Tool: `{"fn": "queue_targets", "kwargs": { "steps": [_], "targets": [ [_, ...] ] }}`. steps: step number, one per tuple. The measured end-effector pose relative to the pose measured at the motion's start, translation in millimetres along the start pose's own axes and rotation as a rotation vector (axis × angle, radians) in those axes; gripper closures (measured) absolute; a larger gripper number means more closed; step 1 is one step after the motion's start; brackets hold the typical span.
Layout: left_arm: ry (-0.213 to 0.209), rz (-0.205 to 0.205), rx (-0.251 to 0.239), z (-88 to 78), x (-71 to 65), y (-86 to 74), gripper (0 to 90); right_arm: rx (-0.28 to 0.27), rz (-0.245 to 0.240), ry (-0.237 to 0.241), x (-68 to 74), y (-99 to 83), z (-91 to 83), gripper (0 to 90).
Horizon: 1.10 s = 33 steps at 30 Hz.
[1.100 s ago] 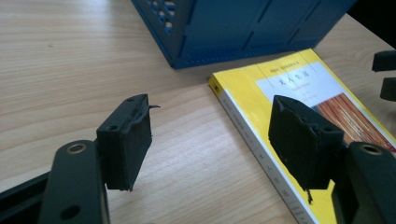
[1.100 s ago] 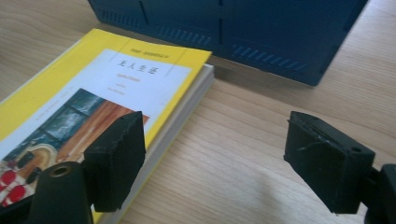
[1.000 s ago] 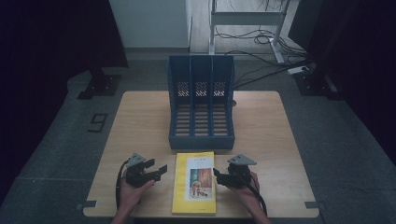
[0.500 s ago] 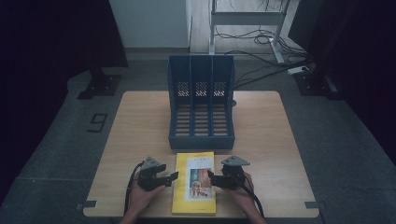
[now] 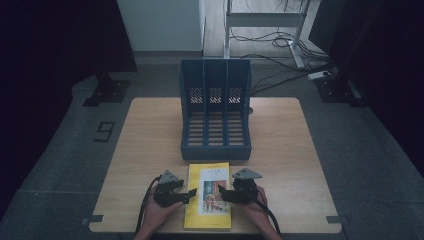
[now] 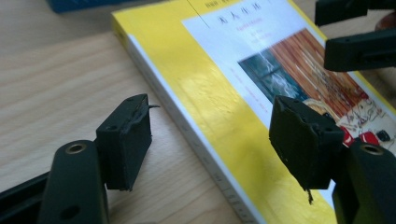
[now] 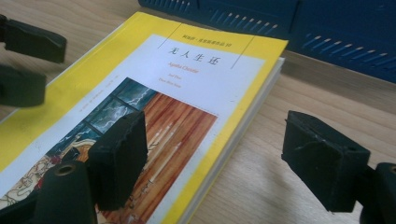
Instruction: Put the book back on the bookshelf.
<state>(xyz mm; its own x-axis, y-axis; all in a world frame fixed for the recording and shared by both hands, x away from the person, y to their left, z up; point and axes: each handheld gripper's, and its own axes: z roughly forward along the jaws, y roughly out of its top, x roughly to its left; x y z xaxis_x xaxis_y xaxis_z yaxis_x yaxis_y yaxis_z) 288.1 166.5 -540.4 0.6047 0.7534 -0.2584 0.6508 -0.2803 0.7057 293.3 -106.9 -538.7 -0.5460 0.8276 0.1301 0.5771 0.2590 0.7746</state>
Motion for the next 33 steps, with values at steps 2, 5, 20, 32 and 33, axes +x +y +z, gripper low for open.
{"fn": "queue_targets", "kwargs": {
  "steps": [2, 5, 20, 32, 33],
  "targets": [
    [-0.006, 0.004, 0.015, 3.9, -2.9, -0.6, 29.7, 0.001, -0.002, 0.002, 1.6, 0.1, 1.7, 21.6],
    [-0.011, 0.006, 0.019, 6.2, -5.0, -1.3, 29.7, 0.001, -0.006, 0.005, 2.6, 0.2, 2.4, 21.8],
    [0.006, 0.014, 0.012, 7.5, -7.9, -2.0, 31.6, 0.015, 0.003, 0.029, 9.8, -0.5, 12.9, 24.9],
    [0.006, 0.015, 0.013, 7.6, -7.9, -1.9, 31.3, 0.019, 0.035, 0.02, 9.7, 2.4, 11.6, 29.9],
    [0.006, 0.015, 0.011, 7.7, -8.1, -2.2, 31.3, 0.021, 0.034, 0.018, 10.0, 2.6, 11.4, 30.1]
  ]
}}
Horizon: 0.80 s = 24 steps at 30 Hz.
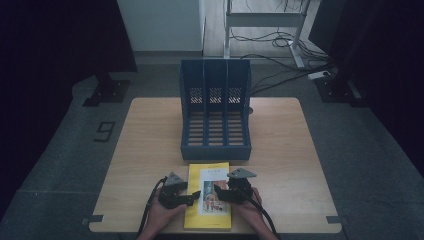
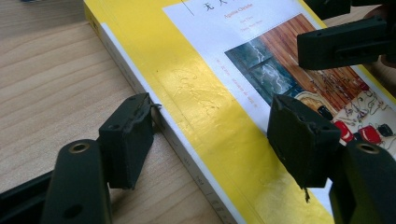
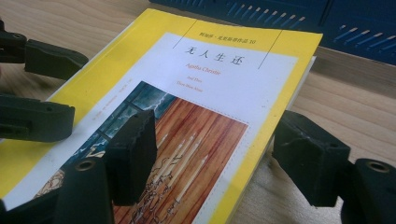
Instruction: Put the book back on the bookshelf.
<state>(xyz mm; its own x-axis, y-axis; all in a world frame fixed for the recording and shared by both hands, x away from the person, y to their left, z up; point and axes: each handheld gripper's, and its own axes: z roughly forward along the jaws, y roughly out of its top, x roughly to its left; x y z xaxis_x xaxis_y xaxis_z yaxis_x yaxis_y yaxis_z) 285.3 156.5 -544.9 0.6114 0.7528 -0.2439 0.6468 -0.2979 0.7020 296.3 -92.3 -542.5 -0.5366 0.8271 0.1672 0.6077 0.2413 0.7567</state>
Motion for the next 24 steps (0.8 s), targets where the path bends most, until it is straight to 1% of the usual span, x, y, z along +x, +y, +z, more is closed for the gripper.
{"fn": "queue_targets", "kwargs": {
  "steps": [2, 6, 7, 9, 11, 12, 13, 15, 16, 17, 20, 21, 22, 23, 24],
  "targets": [
    [0.002, 0.004, -0.001, 0.0, 0.0, -0.1, 31.2, 0.001, -0.005, -0.002, 1.2, 0.5, -1.4, 30.2],
    [0.002, 0.003, -0.004, 0.1, 0.0, -0.4, 31.0, -0.012, 0.005, 0.011, 0.7, 2.5, -5.5, 30.9],
    [0.003, 0.003, -0.005, 0.3, -0.1, -0.5, 30.9, -0.027, 0.024, 0.036, -0.9, 5.1, -10.1, 31.8],
    [0.004, 0.003, -0.006, 0.4, -0.2, -0.6, 30.7, -0.033, 0.036, 0.06, -2.0, 6.7, -13.4, 32.1],
    [0.004, 0.003, -0.008, 0.5, -0.2, -0.8, 30.6, -0.031, 0.028, 0.1, -1.6, 6.5, -15.2, 32.3],
    [0.004, 0.003, -0.01, 0.6, -0.3, -0.9, 30.6, -0.028, 0.025, 0.11, -0.7, 6.1, -15.3, 32.3],
    [0.003, 0.003, -0.009, 0.5, -0.2, -0.9, 30.6, -0.023, 0.019, 0.112, 0.8, 5.3, -15.2, 32.1],
    [0.003, 0.004, -0.01, 0.6, -0.1, -1.0, 30.6, -0.018, 0.009, 0.097, 1.1, 4.5, -14.3, 32.3],
    [0.003, 0.004, -0.01, 0.6, -0.1, -1.0, 30.6, -0.018, 0.009, 0.097, 1.1, 4.5, -14.3, 32.3],
    [0.003, 0.005, -0.011, 0.6, -0.1, -1.1, 30.5, -0.023, 0.017, 0.087, -1.2, 4.3, -14.5, 34.4],
    [0.001, 0.007, -0.011, 0.7, 0.3, -0.9, 30.4, -0.053, 0.021, 0.094, -4.0, 5.3, -17.2, 37.6],
    [0.0, 0.007, -0.011, 0.8, 0.4, -0.9, 30.3, -0.065, 0.024, 0.115, -4.6, 6.4, -18.8, 37.9],
    [0.0, 0.007, -0.011, 0.8, 0.4, -0.9, 30.2, -0.065, 0.024, 0.115, -4.6, 6.4, -18.8, 37.9],
    [0.0, 0.007, -0.011, 0.8, 0.5, -0.8, 30.2, -0.073, 0.027, 0.134, -4.2, 7.4, -19.7, 38.2],
    [-0.002, 0.006, -0.011, 0.7, 0.8, -0.8, 30.2, -0.076, 0.032, 0.173, -1.6, 8.7, -20.6, 38.3]
  ]
}}
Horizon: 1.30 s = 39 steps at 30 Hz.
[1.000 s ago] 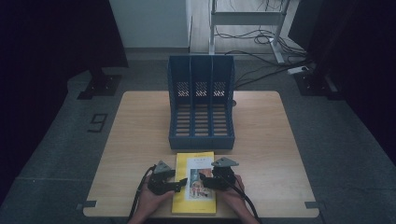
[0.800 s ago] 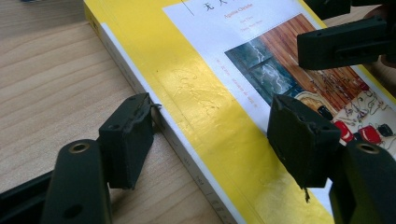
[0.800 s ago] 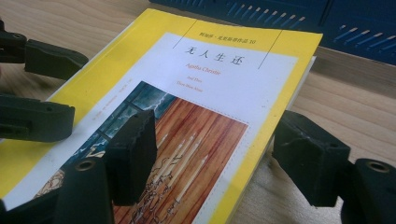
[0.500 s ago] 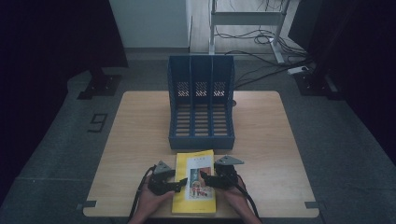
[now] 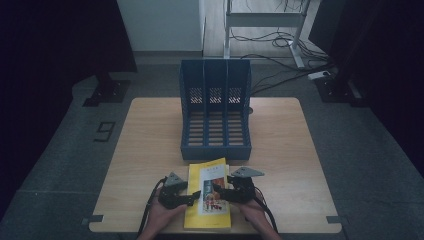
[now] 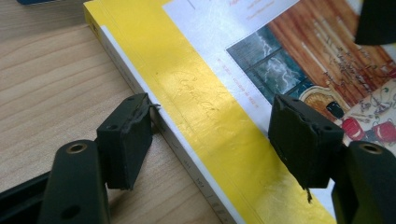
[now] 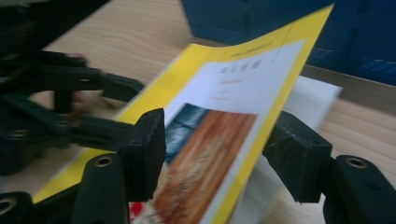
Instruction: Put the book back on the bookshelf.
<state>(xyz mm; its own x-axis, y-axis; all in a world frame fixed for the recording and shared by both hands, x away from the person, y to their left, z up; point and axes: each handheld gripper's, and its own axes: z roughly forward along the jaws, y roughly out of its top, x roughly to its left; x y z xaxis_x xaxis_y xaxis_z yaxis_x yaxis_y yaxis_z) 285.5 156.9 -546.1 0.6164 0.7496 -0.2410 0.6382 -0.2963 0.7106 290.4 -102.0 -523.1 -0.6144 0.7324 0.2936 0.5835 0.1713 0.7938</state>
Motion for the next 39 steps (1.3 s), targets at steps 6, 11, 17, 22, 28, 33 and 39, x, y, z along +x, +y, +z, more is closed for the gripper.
{"fn": "queue_targets", "kwargs": {
  "steps": [6, 11, 17, 22, 28, 33, 39],
  "targets": [
    [-0.007, -0.007, -0.002, -0.1, 0.5, -0.2, 30.1, -0.001, -0.13, -0.07, 22.1, 2.6, -3.1, 37.2],
    [-0.008, -0.007, -0.005, -0.1, 0.6, -0.5, 30.1, 0.001, -0.209, -0.104, 34.1, 4.4, -6.0, 36.7],
    [-0.003, -0.001, -0.006, 0.0, 0.2, -0.7, 30.1, 0.03, -0.174, -0.098, 22.4, 0.3, -0.8, 36.9],
    [0.002, 0.003, -0.009, 0.5, -0.5, -1.1, 29.9, 0.063, -0.105, -0.1, 3.8, -3.4, 2.7, 35.5],
    [0.002, 0.004, -0.009, 0.5, -0.5, -1.2, 29.9, 0.116, -0.025, -0.103, -10.1, -8.5, 7.9, 30.4],
    [0.003, 0.004, -0.009, 0.5, -0.6, -1.1, 29.9, 0.154, 0.006, -0.095, -10.1, -11.8, 14.8, 26.9],
    [0.004, 0.003, -0.009, 0.8, -0.7, -1.0, 29.8, 0.156, 0.047, -0.087, -8.7, -10.9, 11.6, 31.3]
  ]
}}
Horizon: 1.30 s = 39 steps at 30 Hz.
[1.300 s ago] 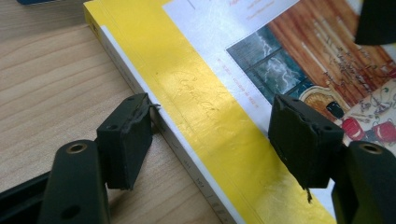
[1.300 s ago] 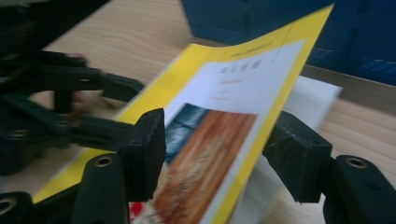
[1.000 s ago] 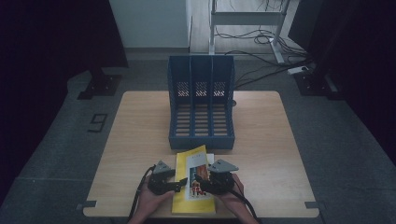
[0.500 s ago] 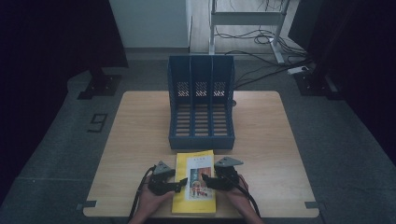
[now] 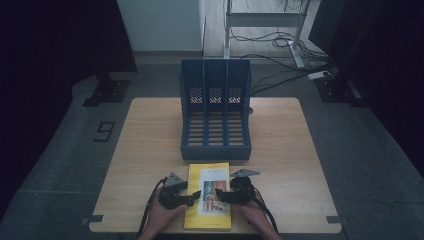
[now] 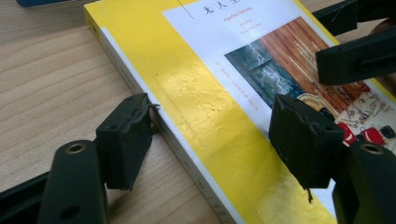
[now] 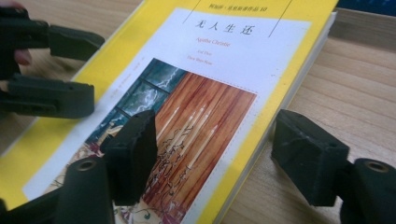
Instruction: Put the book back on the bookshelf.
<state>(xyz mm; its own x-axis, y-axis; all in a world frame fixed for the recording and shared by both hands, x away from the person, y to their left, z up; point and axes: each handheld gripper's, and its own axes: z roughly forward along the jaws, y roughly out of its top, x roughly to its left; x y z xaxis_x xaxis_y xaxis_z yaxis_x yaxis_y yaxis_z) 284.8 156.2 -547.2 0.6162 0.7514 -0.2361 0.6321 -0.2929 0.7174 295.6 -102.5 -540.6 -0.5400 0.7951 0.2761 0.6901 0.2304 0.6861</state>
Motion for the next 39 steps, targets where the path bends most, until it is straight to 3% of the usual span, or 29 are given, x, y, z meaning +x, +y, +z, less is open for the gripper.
{"fn": "queue_targets", "kwargs": {
  "steps": [7, 8, 10, 11, 15, 16, 19, 21, 27, 31, 39],
  "targets": [
    [-0.001, -0.002, 0.0, 0.0, 0.2, 0.2, 29.7, -0.066, 0.039, 0.096, 2.6, 6.3, -17.0, 36.8],
    [-0.002, -0.002, 0.001, -0.2, 0.5, 0.3, 29.7, -0.084, 0.043, 0.164, 6.7, 9.4, -23.2, 37.6],
    [-0.003, -0.003, 0.0, -0.1, 0.7, 0.2, 29.7, -0.082, 0.034, 0.168, 8.9, 9.9, -23.9, 37.3],
    [-0.004, -0.004, 0.0, -0.2, 0.7, 0.2, 29.7, -0.066, -0.006, 0.143, 14.6, 9.1, -21.9, 37.0],
    [-0.003, -0.002, 0.0, -0.2, 0.7, 0.2, 29.8, -0.016, -0.031, 0.134, 17.1, 5.7, -14.0, 38.8],
    [-0.001, 0.0, 0.0, -0.1, 0.5, 0.2, 29.7, 0.0, -0.057, 0.107, 18.3, 3.1, -8.8, 40.2],
    [-0.005, -0.003, 0.001, -0.2, 1.0, 0.3, 29.7, -0.025, -0.069, 0.122, 18.1, 2.6, -7.3, 42.5],
    [-0.008, -0.006, 0.001, -0.3, 1.3, 0.6, 29.7, -0.075, -0.09, 0.14, 18.7, 4.4, -6.7, 44.6],
    [-0.006, -0.004, 0.003, -0.2, 1.1, 0.7, 29.6, -0.048, -0.081, 0.146, 11.4, 9.4, 3.8, 50.5],
    [-0.009, -0.004, 0.003, -0.3, 1.5, 0.8, 29.6, -0.022, -0.041, 0.185, 4.0, 19.3, 9.5, 52.2],
    [-0.011, 0.001, 0.003, -0.4, 1.7, 0.5, 29.7, 0.008, -0.045, 0.161, -0.8, 31.1, 18.1, 59.3]
  ]
}}
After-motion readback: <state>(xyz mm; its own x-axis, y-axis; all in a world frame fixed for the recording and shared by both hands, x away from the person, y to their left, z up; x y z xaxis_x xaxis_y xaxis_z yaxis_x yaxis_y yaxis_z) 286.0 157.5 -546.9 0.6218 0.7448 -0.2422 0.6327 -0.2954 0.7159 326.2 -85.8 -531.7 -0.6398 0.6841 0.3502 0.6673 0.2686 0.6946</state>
